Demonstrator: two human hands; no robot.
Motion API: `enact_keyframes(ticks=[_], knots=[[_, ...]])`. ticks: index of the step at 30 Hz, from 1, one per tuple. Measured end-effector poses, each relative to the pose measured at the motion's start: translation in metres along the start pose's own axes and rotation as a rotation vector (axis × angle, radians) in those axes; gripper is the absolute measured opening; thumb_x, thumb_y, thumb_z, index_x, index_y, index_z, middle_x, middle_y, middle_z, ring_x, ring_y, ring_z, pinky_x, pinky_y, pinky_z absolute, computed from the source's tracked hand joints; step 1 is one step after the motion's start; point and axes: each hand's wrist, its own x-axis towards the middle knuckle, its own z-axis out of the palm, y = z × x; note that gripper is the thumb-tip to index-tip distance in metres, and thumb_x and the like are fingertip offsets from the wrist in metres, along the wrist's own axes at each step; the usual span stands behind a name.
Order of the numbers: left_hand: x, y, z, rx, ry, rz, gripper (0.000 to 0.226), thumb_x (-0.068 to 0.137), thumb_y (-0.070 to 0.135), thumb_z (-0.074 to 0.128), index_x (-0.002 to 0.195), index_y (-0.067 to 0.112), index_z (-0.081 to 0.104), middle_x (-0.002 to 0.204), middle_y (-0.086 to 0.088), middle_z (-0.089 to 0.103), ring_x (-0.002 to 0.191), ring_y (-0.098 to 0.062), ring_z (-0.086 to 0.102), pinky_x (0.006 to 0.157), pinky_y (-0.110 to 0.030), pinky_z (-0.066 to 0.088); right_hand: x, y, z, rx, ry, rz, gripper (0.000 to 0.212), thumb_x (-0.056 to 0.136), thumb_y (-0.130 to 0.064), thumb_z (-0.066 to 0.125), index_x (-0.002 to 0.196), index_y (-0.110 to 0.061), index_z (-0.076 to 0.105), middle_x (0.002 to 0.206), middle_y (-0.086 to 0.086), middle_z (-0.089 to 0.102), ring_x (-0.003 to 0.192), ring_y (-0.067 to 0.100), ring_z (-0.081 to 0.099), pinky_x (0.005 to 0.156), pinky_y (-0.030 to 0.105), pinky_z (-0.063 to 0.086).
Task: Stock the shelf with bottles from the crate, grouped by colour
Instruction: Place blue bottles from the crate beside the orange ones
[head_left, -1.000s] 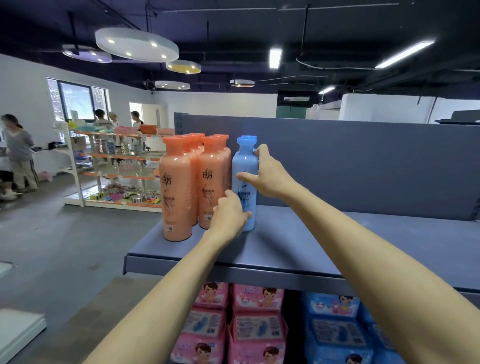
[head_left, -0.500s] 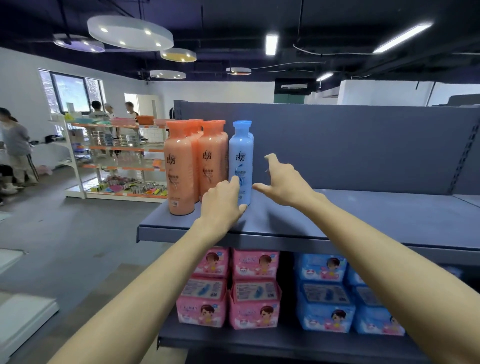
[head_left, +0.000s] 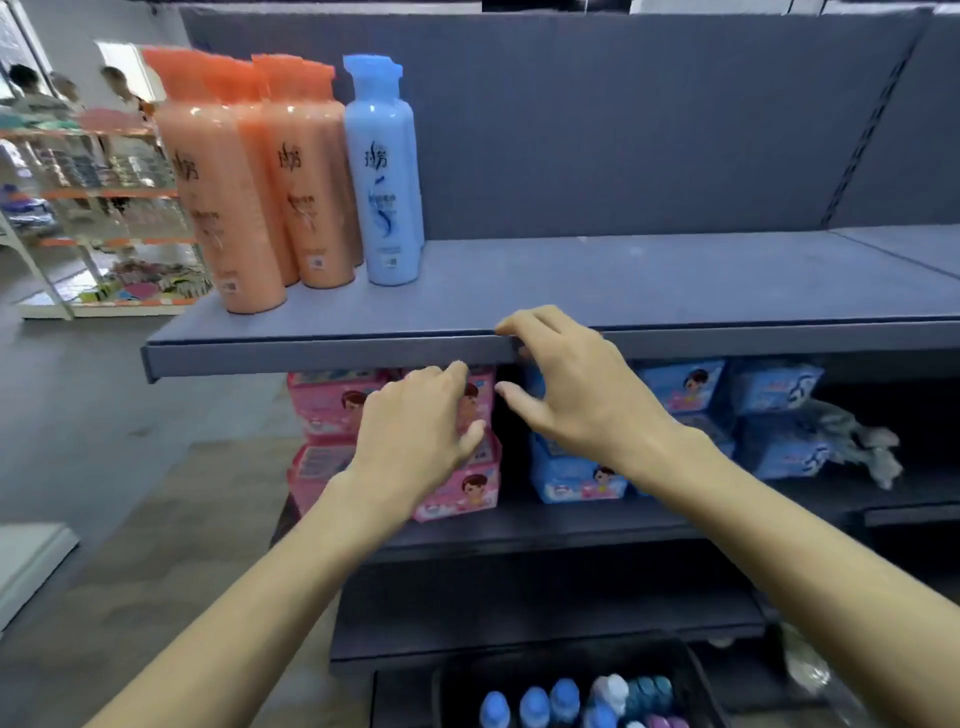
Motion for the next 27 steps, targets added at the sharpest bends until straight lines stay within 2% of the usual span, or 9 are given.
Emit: enact_keyframes(ticks=[4,6,8,11,14,17,19,22,27], knots=[[-0.022,0.01,0.049,-0.023,-0.112,-0.008,0.037,0.086,0.051,0.058,0.101,0.02,0.044,0.098,0.001,0.061,0.092,-0.029,0.062,0.068,-0.037,0.046,-0.043,0.025,0.042,0.02,-0.046,0.062,0.038,0.089,-0.03,0.064,0.124,-0.02,0.053,0.118,-0.003,0.054,0.095,0.026,0.064,0.077,0.044,0.053],[-0.042,0.014,0.082,-0.032,-0.209,-0.019,0.038,0.087,0.05,0.058,0.107,0.019,0.046,0.101,0.001,0.061,0.094,-0.028,0.062,0.069,-0.036,0.048,-0.073,0.04,0.072,0.015,-0.104,0.094,0.037,0.09,-0.03,0.063,0.124,-0.02,0.052,0.114,-0.003,0.055,0.09,0.026,0.065,0.072,0.044,0.053],[-0.067,0.018,0.12,-0.018,-0.315,-0.031,0.043,0.088,0.05,0.057,0.115,0.018,0.046,0.104,0.0,0.06,0.094,-0.028,0.062,0.066,-0.033,0.043,-0.106,0.055,0.106,0.016,-0.204,0.169,0.04,0.09,-0.032,0.063,0.127,-0.021,0.05,0.112,-0.003,0.055,0.09,0.027,0.064,0.07,0.042,0.053],[-0.112,0.023,0.177,-0.014,-0.518,-0.074,0.041,0.088,0.048,0.057,0.114,0.018,0.047,0.106,0.0,0.057,0.094,-0.029,0.063,0.064,-0.033,0.038,-0.159,0.074,0.16,0.049,-0.374,0.303,0.046,0.089,-0.033,0.063,0.13,-0.022,0.046,0.119,-0.002,0.056,0.096,0.027,0.064,0.075,0.041,0.052],[-0.159,0.025,0.235,-0.104,-0.684,-0.113,0.038,0.088,0.042,0.059,0.115,0.018,0.046,0.107,-0.002,0.056,0.098,-0.03,0.061,0.068,-0.035,0.042,-0.212,0.091,0.214,0.087,-0.539,0.422,0.048,0.089,-0.035,0.062,0.132,-0.025,0.043,0.124,-0.001,0.056,0.099,0.03,0.064,0.078,0.042,0.052],[-0.204,0.029,0.286,-0.178,-0.818,-0.148,0.043,0.089,0.037,0.06,0.125,0.018,0.045,0.114,-0.002,0.055,0.1,-0.029,0.061,0.075,-0.037,0.047,-0.261,0.106,0.268,0.101,-0.626,0.504,0.046,0.09,-0.034,0.062,0.132,-0.023,0.045,0.116,0.001,0.06,0.094,0.031,0.064,0.074,0.039,0.05],[-0.23,0.033,0.316,-0.198,-0.87,-0.174,0.049,0.09,0.037,0.06,0.131,0.017,0.043,0.118,-0.004,0.053,0.103,-0.029,0.06,0.08,-0.037,0.048,-0.289,0.113,0.305,0.097,-0.665,0.503,0.045,0.09,-0.03,0.063,0.132,-0.02,0.048,0.111,0.002,0.062,0.093,0.031,0.064,0.071,0.036,0.045],[-0.262,0.037,0.362,-0.191,-0.945,-0.156,0.052,0.091,0.034,0.058,0.136,0.016,0.04,0.123,-0.006,0.049,0.112,-0.028,0.054,0.087,-0.035,0.045,-0.317,0.121,0.365,0.074,-0.774,0.427,0.047,0.091,-0.029,0.06,0.135,-0.02,0.046,0.115,0.004,0.059,0.098,0.033,0.062,0.068,0.037,0.045],[-0.301,0.038,0.428,-0.216,-1.035,-0.195,0.051,0.091,0.03,0.057,0.136,0.014,0.039,0.129,-0.008,0.046,0.115,-0.028,0.051,0.092,-0.035,0.045,-0.331,0.127,0.47,0.155,-0.843,0.376,0.04,0.089,-0.021,0.06,0.128,-0.018,0.05,0.116,0.008,0.058,0.102,0.032,0.06,0.073,0.042,0.051]])
